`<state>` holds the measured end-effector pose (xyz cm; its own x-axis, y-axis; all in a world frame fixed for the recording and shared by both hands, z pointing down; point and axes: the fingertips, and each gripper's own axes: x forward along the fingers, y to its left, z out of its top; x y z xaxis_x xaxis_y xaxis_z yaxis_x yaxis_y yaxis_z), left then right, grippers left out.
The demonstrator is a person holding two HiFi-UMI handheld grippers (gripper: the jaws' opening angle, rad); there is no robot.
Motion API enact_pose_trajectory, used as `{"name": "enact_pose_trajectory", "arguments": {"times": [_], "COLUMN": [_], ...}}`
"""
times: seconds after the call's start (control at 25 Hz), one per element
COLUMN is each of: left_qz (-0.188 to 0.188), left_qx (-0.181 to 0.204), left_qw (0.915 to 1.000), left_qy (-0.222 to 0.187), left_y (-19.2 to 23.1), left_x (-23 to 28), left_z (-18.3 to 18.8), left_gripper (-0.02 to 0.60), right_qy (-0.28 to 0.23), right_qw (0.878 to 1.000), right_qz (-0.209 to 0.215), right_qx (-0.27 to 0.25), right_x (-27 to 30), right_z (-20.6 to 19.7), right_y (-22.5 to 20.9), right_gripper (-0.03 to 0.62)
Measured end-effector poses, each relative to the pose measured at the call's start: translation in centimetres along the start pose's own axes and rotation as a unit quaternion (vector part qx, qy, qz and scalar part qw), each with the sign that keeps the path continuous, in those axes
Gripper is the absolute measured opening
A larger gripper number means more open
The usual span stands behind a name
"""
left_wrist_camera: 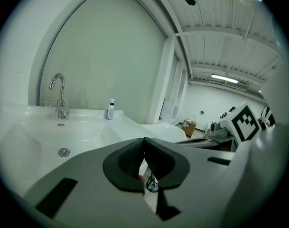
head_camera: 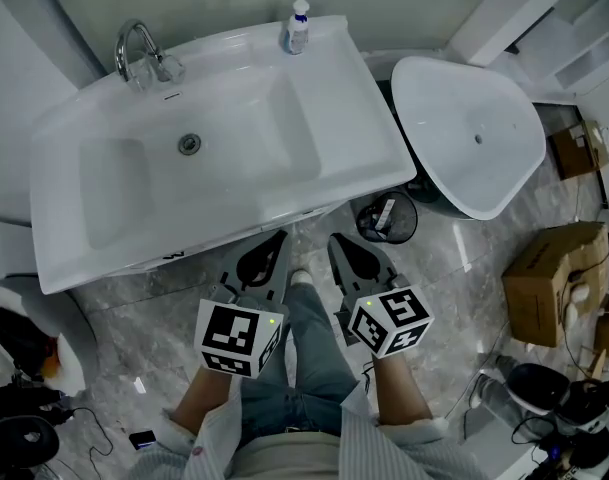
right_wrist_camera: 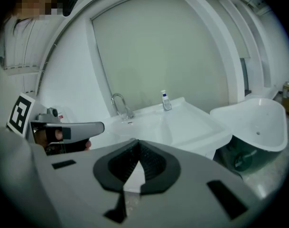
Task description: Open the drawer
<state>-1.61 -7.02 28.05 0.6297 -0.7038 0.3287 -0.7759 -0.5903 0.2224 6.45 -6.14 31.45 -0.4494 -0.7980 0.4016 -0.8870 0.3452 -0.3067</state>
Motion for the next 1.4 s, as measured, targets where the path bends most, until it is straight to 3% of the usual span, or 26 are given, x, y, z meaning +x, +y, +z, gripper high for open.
{"name": "enact_pose_trajectory", "arguments": {"times": [0.64, 1.12, 1.4], "left_qz": [0.008, 0.017, 0.026], "left_qx": [0.001, -0.03, -0.032], "left_qw": [0.9992, 0.9976, 0.9967], "left_qy": [0.038, 0.059, 0.07], "left_y": [1.2, 1.9, 2.8], "left_x": [4.2, 6.9, 7.5], "left_z": [-8.4, -15.1, -17.7], "left_gripper": [0.015, 0.015, 0.015], "right_qy": [0.038, 0.057, 0.086], "right_qw": [0.999, 0.997, 0.996], "right_qz": [-0.015, -0.047, -0.039], "right_qx": [0.014, 0.001, -0.004], "right_x": [4.7, 9.1, 12.5], "right_z": [-7.7, -14.2, -18.0], "right_y": [-4.5, -9.2, -10.3], "right_gripper": [0.009, 0.011, 0.012]}}
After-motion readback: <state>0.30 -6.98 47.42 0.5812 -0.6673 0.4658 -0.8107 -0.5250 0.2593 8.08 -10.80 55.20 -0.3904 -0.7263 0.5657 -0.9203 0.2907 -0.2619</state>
